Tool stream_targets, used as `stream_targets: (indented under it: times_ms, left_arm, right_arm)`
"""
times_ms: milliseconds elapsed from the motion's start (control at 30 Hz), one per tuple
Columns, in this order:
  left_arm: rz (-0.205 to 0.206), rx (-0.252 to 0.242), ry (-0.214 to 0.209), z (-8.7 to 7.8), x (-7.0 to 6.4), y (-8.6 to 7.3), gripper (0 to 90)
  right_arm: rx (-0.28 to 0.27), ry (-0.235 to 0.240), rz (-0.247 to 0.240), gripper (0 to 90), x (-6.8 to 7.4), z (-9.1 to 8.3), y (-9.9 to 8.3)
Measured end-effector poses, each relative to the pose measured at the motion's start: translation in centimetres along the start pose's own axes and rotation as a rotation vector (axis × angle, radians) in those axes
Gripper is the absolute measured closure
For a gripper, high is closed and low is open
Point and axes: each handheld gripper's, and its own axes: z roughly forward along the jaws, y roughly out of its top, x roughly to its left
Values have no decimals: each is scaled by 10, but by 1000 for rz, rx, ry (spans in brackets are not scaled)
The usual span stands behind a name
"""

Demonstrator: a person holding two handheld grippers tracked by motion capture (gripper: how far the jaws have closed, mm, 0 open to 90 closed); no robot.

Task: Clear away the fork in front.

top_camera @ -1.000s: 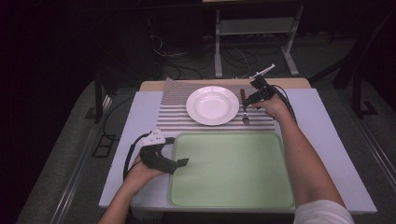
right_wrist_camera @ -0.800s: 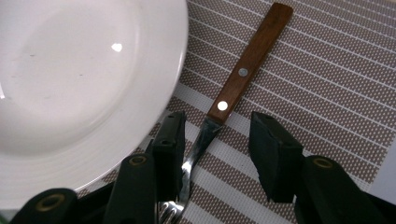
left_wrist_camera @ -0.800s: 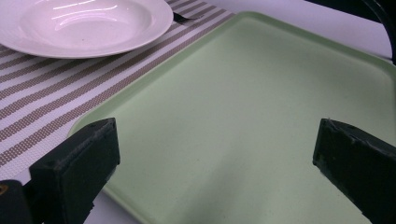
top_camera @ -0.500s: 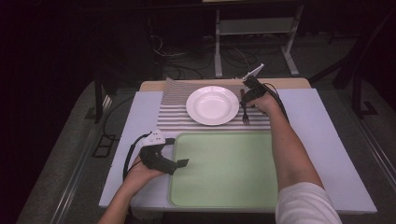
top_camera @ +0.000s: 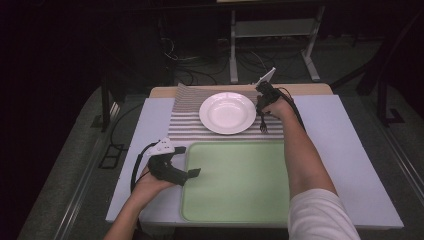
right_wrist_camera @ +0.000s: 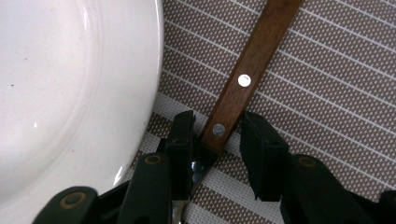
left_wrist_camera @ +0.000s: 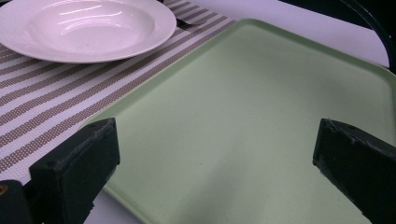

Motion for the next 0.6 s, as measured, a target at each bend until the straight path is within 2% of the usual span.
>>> stream_targets:
  times_ms: [300, 400, 600]
  left_arm:
    - [-5, -3, 4, -1, 0, 0, 3]
    - [-3, -2, 4, -1, 0, 0, 2]
    - [-2, -5, 8, -2, 0, 0, 3]
  right_arm:
    - [-2, -28, 12, 764, -1, 0, -1]
    - [-4, -35, -10, 767, 0, 0, -1]
    - [-24, -13, -4, 768, -6, -4, -6]
